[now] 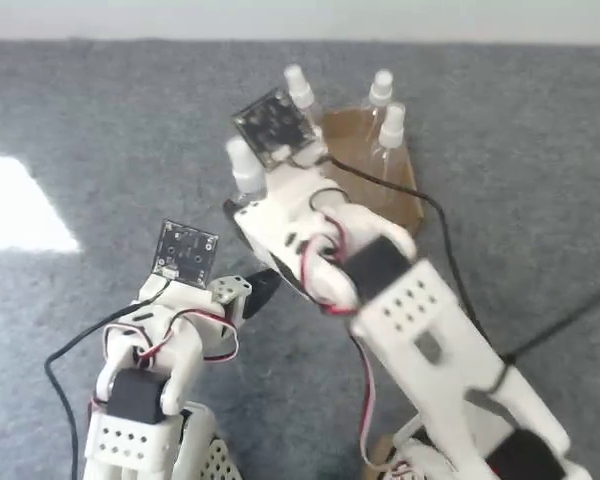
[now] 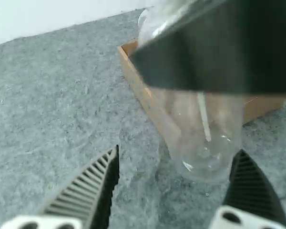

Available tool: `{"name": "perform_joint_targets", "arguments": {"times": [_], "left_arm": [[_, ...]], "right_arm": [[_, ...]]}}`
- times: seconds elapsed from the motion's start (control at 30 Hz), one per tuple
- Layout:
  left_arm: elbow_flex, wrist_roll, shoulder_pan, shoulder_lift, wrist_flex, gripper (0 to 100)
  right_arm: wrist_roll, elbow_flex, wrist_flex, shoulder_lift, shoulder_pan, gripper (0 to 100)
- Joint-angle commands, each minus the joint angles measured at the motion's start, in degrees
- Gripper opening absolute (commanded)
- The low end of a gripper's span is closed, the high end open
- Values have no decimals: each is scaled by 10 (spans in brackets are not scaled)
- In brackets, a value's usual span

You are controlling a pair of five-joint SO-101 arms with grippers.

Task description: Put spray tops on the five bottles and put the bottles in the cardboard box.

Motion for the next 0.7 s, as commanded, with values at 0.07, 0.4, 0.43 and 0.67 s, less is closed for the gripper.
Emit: {"name": "perform_joint_targets", "arguments": {"times": [0.07,0.4,0.43,0.67], "left_arm": [[-3,5,0,-8,-14,338],[-5,4,-74,-9,-10,262],[-5,4,-103,-9,-21,228],[-3,47,-198,-9,-61,9]], "right_arm": [[50,42,12,-104,7,6],[62,83,-80,-101,202,6],[62,105,-114,-99,204,6],[63,236,-284,-65,225,6]]}}
